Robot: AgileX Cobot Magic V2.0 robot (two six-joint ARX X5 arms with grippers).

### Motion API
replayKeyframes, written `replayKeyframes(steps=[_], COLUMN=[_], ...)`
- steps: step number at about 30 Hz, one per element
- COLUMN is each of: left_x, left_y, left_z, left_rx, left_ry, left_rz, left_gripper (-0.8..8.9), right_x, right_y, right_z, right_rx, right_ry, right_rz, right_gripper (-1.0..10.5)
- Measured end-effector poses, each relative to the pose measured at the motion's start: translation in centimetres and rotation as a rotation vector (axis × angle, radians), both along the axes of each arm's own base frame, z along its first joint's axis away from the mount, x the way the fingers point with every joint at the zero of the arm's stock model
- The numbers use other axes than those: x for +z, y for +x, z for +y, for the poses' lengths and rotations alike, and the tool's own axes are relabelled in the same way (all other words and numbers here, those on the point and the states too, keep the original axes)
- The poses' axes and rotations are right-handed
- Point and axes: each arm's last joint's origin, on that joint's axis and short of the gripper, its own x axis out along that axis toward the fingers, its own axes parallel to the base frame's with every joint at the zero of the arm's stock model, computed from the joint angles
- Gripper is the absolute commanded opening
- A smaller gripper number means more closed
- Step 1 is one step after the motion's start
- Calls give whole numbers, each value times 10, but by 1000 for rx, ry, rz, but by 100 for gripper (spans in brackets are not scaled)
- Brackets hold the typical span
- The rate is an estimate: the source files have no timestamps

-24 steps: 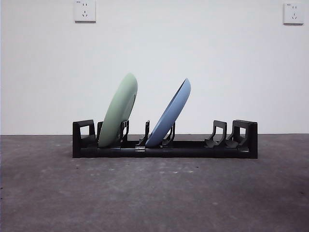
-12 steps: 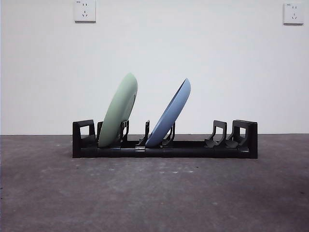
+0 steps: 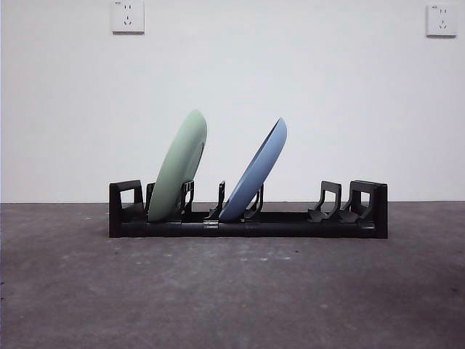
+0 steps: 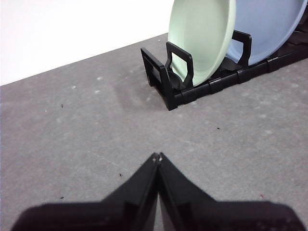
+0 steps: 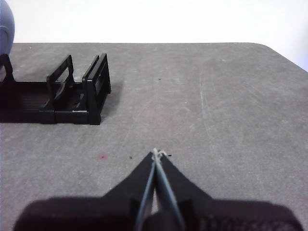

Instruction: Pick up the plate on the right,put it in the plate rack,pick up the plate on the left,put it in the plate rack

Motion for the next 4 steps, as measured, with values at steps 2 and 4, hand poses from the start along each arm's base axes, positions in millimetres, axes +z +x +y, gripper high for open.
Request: replayKeyframes(steps=[2, 4], left_x=[0, 0], left_y=[0, 0], left_z=[0, 0], left_rx=[0, 0], left_ry=[0, 0], left_rz=[0, 0], left_gripper=[-3, -3], right_x=[0, 0], right_y=[0, 0], right_z=[0, 0], right_rx=[0, 0], right_ry=[0, 0], right_rz=[0, 0], right_gripper=[1, 1])
